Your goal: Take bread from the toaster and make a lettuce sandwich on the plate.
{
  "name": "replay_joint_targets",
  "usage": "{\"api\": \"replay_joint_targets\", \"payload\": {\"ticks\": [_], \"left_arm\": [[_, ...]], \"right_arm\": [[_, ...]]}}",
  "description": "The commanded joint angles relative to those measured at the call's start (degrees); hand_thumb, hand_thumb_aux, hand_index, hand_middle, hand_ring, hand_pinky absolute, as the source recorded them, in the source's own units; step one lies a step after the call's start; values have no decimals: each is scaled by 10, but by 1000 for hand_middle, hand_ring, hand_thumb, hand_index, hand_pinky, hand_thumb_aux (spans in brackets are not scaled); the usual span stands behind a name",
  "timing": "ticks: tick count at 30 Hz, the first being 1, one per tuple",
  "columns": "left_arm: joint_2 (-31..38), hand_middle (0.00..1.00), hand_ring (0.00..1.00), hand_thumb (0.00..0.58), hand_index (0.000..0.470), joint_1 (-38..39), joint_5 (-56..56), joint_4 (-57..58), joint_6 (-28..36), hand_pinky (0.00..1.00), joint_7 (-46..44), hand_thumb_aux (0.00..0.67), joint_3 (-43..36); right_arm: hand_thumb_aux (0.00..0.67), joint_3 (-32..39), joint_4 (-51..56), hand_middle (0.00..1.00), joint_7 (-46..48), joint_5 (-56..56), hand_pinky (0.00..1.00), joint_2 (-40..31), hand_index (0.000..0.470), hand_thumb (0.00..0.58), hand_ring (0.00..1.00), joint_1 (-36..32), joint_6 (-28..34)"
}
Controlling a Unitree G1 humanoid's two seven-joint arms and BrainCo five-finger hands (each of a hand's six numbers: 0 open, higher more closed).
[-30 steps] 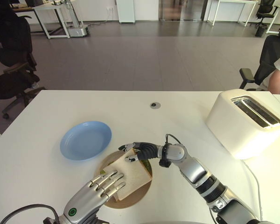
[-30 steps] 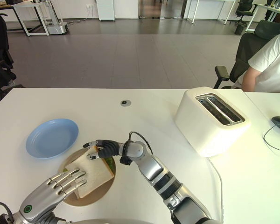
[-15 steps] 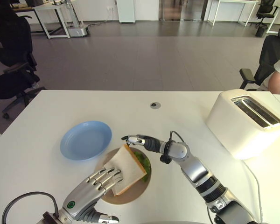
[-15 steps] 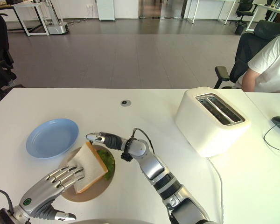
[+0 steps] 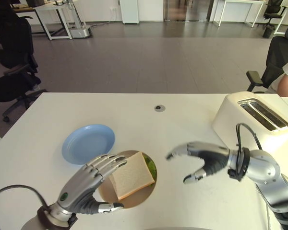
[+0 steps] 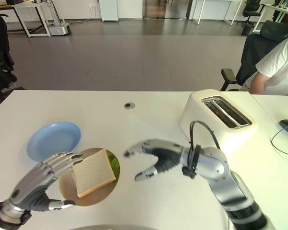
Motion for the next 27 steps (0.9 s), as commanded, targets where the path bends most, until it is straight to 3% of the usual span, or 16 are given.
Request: {"api": "replay_joint_targets", "payload": {"ticks": [1, 4, 7, 17, 22, 27], "left_arm": [[65, 1000, 1000, 580, 470, 52, -50, 109, -72, 1000, -43, 670, 116], [132, 1000, 1000, 580, 470, 63, 135, 298, -118, 1000, -46, 670, 151], [175, 1000, 1000, 580, 470, 44, 238, 386, -142, 1000, -22, 670, 130], [128, 1000, 1000, 580, 470, -142, 332, 356, -95, 1000, -6, 670, -85], [101, 1000, 1000, 580, 470, -201, 324, 333, -63, 1000, -13, 670, -160], [64, 1000, 1000, 580, 470, -302, 318, 344, -31, 1000, -21, 670, -231]], "right_arm": [[670, 47, 8, 1000, 2, -68, 1000, -13, 470, 580, 1000, 43, -57], [670, 96, 39, 1000, -9, -126, 1000, 14, 470, 580, 1000, 42, -65], [670, 146, 95, 1000, -19, -188, 1000, 45, 470, 580, 1000, 26, -65], [670, 199, 207, 988, -71, -241, 988, 106, 470, 580, 988, -5, -87], [670, 181, 222, 980, -99, -241, 980, 103, 470, 580, 980, -11, -78], [670, 135, 252, 988, -149, -234, 988, 121, 470, 580, 988, -33, -26]]}}
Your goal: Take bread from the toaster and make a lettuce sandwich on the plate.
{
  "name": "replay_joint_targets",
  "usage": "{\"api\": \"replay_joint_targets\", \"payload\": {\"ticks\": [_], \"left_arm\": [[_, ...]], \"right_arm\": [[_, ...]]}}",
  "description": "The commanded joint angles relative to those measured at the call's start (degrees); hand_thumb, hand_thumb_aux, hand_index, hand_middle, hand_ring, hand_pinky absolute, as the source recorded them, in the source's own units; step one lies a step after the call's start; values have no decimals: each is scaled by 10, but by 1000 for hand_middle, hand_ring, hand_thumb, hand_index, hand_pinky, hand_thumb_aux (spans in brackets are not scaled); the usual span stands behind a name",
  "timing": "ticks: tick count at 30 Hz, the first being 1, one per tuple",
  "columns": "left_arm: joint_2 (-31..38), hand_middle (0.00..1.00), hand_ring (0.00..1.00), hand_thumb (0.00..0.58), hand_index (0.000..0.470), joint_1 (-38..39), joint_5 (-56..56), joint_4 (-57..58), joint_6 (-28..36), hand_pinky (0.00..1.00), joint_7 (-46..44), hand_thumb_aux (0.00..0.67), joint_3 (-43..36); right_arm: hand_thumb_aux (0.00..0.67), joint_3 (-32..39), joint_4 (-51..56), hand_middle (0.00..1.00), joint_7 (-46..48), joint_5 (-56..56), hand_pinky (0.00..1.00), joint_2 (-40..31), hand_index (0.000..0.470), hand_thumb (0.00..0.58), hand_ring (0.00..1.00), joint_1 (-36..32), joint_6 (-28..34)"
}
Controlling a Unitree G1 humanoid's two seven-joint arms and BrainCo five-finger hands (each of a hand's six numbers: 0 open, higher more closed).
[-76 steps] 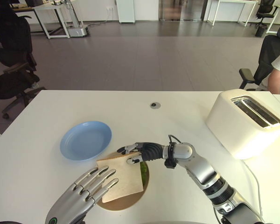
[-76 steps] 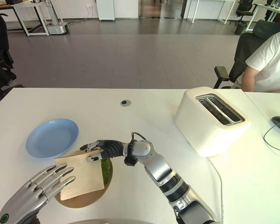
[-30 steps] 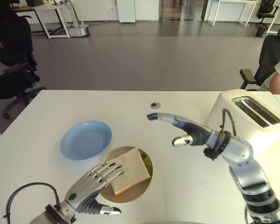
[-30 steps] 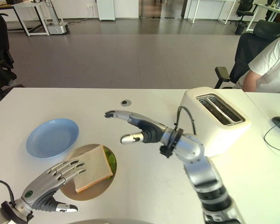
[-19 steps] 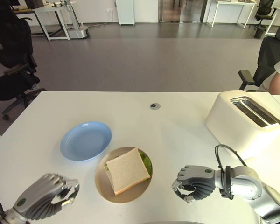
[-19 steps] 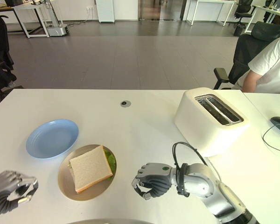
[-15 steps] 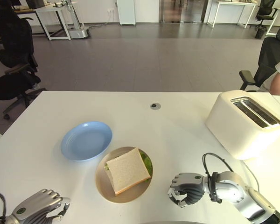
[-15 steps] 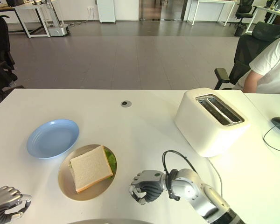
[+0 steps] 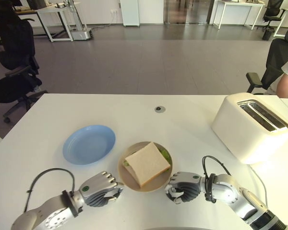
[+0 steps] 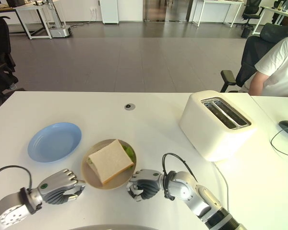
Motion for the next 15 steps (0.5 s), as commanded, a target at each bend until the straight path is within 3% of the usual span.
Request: {"api": "replay_joint_targets", "payload": {"ticks": [1, 7, 10, 15], "left_arm": [[-30, 1000, 1000, 580, 470, -85, 10, 24, 30, 1000, -15, 670, -58], [-89, 1000, 1000, 580, 470, -213, 22, 147, 56, 1000, 15, 670, -141], [-104, 1000, 1000, 580, 470, -258, 30, 195, 65, 1000, 39, 670, -168], [-120, 1000, 1000, 580, 470, -340, 46, 290, 85, 1000, 86, 670, -210]], "right_arm": [[670, -43, 38, 988, -34, -11, 988, 14, 470, 580, 988, -22, 59], [617, -73, 104, 988, -106, -23, 988, 43, 433, 576, 988, -72, 95], [670, -74, 125, 996, -126, -18, 996, 55, 470, 580, 996, -85, 92], [670, -78, 179, 996, -176, -16, 996, 79, 470, 580, 996, -115, 80]]}}
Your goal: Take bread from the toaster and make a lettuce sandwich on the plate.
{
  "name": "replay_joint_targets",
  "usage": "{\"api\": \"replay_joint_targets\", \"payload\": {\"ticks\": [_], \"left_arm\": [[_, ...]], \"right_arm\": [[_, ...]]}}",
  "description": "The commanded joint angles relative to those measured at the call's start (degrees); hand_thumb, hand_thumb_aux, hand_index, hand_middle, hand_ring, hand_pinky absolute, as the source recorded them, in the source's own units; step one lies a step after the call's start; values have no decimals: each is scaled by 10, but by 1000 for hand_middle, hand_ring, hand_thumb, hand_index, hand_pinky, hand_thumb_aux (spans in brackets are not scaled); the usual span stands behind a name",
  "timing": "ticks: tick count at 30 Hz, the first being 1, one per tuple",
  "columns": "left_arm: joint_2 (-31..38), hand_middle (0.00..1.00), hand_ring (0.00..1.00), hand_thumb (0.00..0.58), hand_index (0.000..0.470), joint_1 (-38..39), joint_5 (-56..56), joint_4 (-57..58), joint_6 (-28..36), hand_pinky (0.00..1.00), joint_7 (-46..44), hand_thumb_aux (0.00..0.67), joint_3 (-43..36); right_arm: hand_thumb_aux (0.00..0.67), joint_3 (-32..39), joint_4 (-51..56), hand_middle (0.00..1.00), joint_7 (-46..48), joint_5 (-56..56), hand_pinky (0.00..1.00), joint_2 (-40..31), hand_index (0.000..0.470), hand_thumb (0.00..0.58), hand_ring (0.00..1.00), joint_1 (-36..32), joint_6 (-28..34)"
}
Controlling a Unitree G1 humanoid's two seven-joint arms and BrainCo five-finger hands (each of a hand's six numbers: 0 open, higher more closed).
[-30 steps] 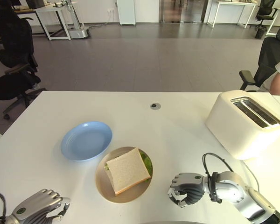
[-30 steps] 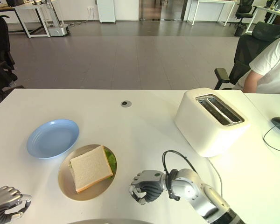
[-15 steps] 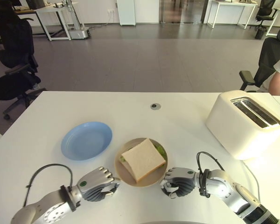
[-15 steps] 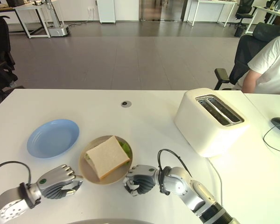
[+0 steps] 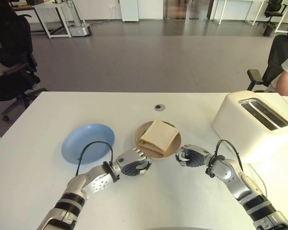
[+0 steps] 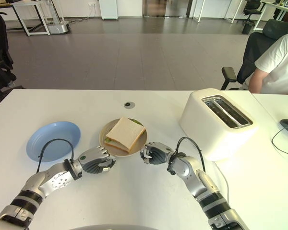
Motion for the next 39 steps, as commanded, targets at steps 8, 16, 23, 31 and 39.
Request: {"api": "replay_joint_targets", "payload": {"ticks": [8, 16, 23, 31, 39], "left_arm": [[-12, 1000, 1000, 580, 470, -103, 36, 117, 49, 1000, 83, 670, -73], [112, 839, 839, 576, 431, 105, -112, -238, 71, 839, 19, 615, 79], [85, 0, 0, 0, 0, 349, -398, -474, 93, 0, -26, 0, 163], [-7, 0, 0, 0, 0, 401, -689, -504, 78, 0, -95, 0, 115], [-54, 0, 0, 0, 0, 365, -657, -446, 111, 0, -154, 0, 132]], "right_arm": [[670, -22, 34, 984, -41, 11, 984, 10, 470, 580, 984, -32, -12], [0, -179, -234, 86, 39, 241, 86, -29, 0, 0, 86, 35, 22], [0, -331, -350, 0, 91, 563, 0, -43, 0, 0, 0, 62, 91], [0, -493, -260, 0, 126, 635, 0, -75, 0, 0, 0, 84, 75], [0, -305, -196, 0, 183, 526, 0, 54, 0, 0, 0, 209, -12]]}}
